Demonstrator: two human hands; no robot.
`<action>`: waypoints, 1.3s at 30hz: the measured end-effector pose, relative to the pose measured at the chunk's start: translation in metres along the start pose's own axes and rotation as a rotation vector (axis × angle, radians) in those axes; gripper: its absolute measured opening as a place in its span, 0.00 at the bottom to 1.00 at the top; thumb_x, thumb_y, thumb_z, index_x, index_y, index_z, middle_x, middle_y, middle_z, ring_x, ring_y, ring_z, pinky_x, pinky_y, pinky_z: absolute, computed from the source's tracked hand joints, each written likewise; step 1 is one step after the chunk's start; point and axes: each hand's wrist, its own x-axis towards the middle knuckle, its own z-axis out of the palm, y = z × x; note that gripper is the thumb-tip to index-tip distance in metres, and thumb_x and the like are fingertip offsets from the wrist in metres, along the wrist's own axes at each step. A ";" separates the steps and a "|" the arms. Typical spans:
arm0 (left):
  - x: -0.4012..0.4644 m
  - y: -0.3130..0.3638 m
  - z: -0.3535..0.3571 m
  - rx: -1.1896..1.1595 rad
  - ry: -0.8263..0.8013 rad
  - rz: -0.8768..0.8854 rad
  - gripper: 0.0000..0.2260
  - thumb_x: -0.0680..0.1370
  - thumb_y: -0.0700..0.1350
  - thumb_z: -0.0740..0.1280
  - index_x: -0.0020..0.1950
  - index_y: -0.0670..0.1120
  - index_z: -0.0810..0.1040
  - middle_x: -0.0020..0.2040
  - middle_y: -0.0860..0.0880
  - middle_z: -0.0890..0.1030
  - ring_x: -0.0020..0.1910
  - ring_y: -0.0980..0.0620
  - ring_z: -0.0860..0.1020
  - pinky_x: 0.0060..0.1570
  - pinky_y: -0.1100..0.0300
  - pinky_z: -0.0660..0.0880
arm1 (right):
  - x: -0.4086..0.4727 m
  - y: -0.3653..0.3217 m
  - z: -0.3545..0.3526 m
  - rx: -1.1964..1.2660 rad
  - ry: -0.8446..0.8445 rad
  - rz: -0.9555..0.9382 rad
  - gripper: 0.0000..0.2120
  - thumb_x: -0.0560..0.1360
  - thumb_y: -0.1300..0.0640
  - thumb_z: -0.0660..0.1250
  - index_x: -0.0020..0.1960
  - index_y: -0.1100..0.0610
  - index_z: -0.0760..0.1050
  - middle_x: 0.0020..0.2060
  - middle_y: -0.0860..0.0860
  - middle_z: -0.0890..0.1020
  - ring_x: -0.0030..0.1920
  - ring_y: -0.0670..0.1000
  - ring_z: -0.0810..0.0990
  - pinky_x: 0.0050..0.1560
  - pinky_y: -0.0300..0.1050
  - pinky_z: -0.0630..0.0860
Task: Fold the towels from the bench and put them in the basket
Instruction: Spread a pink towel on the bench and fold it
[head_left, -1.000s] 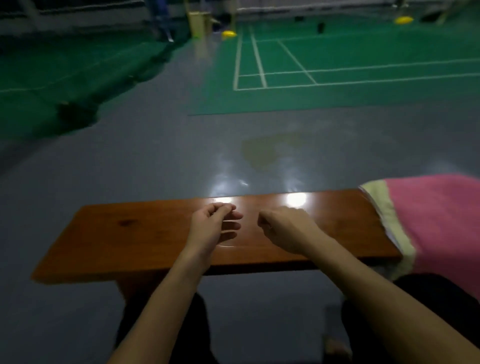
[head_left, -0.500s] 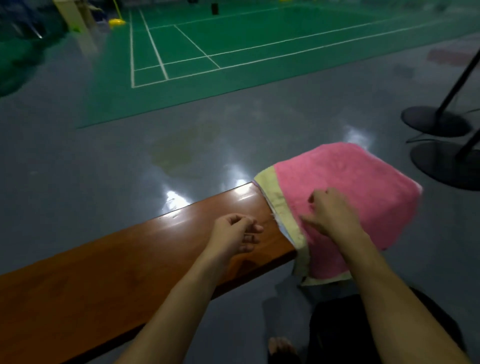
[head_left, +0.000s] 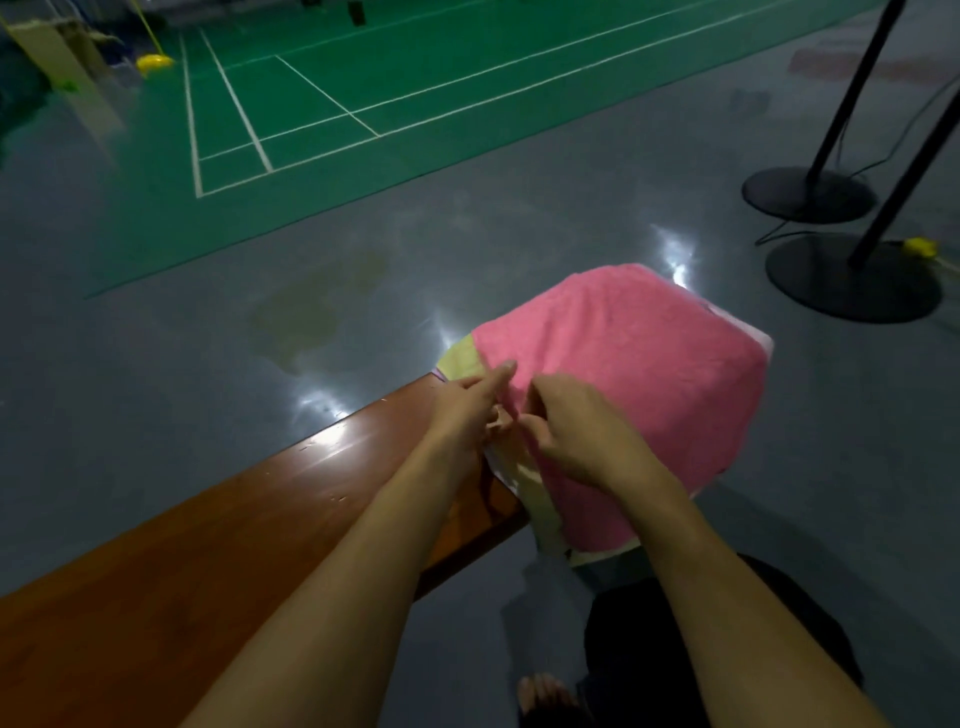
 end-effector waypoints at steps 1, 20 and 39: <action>-0.001 0.003 -0.001 -0.007 0.026 0.031 0.10 0.78 0.46 0.76 0.42 0.44 0.80 0.30 0.51 0.77 0.26 0.55 0.74 0.29 0.61 0.74 | -0.002 -0.002 -0.001 0.057 0.007 -0.073 0.07 0.81 0.50 0.67 0.49 0.53 0.73 0.49 0.53 0.79 0.51 0.57 0.79 0.51 0.57 0.76; -0.066 -0.031 -0.220 -0.053 0.642 0.242 0.15 0.71 0.49 0.83 0.46 0.42 0.82 0.45 0.43 0.86 0.46 0.47 0.83 0.51 0.51 0.82 | 0.021 -0.079 0.086 -0.170 -0.195 -0.331 0.30 0.74 0.31 0.52 0.62 0.50 0.76 0.61 0.54 0.78 0.61 0.60 0.75 0.65 0.57 0.71; -0.195 -0.073 -0.416 0.177 0.653 0.371 0.27 0.77 0.26 0.70 0.71 0.49 0.80 0.60 0.55 0.85 0.62 0.53 0.83 0.60 0.54 0.81 | 0.002 -0.193 0.218 -0.397 -0.343 -0.662 0.45 0.77 0.21 0.44 0.86 0.44 0.44 0.85 0.54 0.41 0.83 0.61 0.36 0.79 0.69 0.33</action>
